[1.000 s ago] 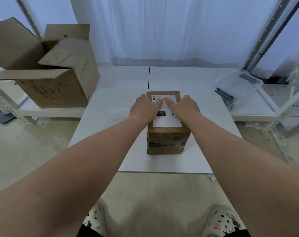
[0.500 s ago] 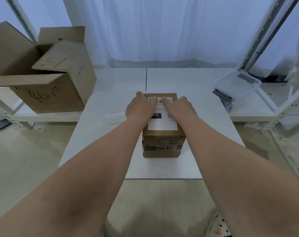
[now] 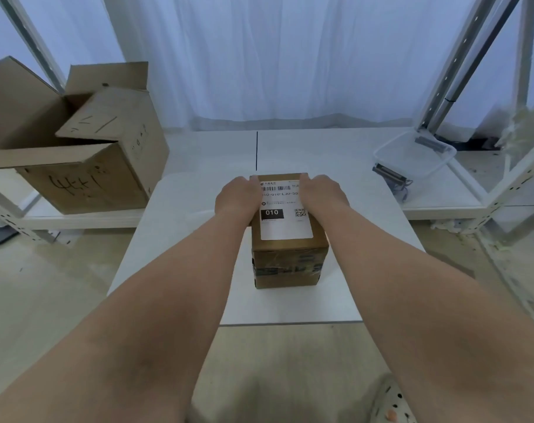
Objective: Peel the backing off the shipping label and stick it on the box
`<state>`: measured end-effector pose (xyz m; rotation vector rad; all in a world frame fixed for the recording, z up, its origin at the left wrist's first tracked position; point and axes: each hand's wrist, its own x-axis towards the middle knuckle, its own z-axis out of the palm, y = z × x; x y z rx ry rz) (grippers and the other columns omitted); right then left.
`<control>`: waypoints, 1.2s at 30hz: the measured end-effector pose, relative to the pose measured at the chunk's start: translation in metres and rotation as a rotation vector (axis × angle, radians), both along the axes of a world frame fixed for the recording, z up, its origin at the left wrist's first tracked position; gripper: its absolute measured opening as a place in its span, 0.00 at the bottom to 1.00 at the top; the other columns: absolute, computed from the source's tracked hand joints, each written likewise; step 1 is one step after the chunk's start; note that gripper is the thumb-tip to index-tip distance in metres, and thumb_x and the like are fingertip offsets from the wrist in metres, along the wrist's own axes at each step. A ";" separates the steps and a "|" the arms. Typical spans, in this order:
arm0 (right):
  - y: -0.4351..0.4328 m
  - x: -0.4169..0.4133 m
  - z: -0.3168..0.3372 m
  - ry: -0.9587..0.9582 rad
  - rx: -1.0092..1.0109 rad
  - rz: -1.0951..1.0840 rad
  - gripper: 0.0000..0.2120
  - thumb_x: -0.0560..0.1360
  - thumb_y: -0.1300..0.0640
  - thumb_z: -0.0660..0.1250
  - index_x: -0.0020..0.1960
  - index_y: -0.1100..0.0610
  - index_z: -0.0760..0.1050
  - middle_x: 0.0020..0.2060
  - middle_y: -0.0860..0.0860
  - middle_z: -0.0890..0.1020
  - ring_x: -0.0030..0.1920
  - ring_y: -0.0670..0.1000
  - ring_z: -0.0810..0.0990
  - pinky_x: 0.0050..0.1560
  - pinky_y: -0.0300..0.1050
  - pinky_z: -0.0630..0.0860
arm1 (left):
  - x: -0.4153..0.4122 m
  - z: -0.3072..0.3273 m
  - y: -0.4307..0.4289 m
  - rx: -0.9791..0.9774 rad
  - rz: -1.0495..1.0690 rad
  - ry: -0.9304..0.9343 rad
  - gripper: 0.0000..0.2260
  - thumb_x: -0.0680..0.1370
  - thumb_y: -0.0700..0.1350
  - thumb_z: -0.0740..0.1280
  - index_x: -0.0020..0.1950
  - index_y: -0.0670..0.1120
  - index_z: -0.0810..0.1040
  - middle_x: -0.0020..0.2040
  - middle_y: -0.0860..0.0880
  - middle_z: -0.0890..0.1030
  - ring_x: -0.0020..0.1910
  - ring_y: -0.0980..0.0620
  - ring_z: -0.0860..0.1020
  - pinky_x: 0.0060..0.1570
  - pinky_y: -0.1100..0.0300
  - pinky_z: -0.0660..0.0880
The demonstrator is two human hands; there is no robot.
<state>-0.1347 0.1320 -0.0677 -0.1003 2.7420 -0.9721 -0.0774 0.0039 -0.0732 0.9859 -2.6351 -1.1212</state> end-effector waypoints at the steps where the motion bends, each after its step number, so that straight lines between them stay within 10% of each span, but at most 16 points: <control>1: 0.005 0.003 -0.001 -0.014 -0.027 0.015 0.21 0.80 0.45 0.47 0.54 0.58 0.71 0.54 0.56 0.78 0.45 0.54 0.72 0.46 0.45 0.66 | 0.004 0.001 -0.001 0.116 0.019 0.033 0.20 0.80 0.54 0.49 0.47 0.42 0.73 0.50 0.40 0.81 0.45 0.42 0.81 0.52 0.49 0.79; 9: 0.028 0.062 -0.002 0.056 -0.119 0.068 0.29 0.71 0.37 0.61 0.64 0.55 0.61 0.55 0.52 0.77 0.51 0.54 0.77 0.51 0.51 0.77 | 0.059 -0.010 0.046 0.124 -0.002 -0.005 0.32 0.71 0.67 0.62 0.63 0.43 0.66 0.57 0.44 0.69 0.55 0.42 0.74 0.55 0.48 0.75; 26: 0.034 0.069 0.005 0.037 -0.511 0.055 0.14 0.80 0.52 0.56 0.60 0.55 0.74 0.55 0.51 0.79 0.51 0.50 0.77 0.45 0.41 0.75 | 0.076 0.009 0.018 0.209 -0.156 0.333 0.16 0.82 0.46 0.54 0.54 0.41 0.79 0.52 0.44 0.81 0.52 0.44 0.78 0.56 0.49 0.75; 36: 0.005 0.041 0.002 -0.066 -0.352 0.140 0.18 0.79 0.54 0.57 0.67 0.58 0.67 0.60 0.53 0.75 0.52 0.51 0.73 0.51 0.43 0.70 | 0.055 -0.002 -0.011 0.241 -0.134 0.213 0.11 0.81 0.45 0.56 0.51 0.43 0.78 0.50 0.42 0.81 0.50 0.42 0.78 0.54 0.47 0.77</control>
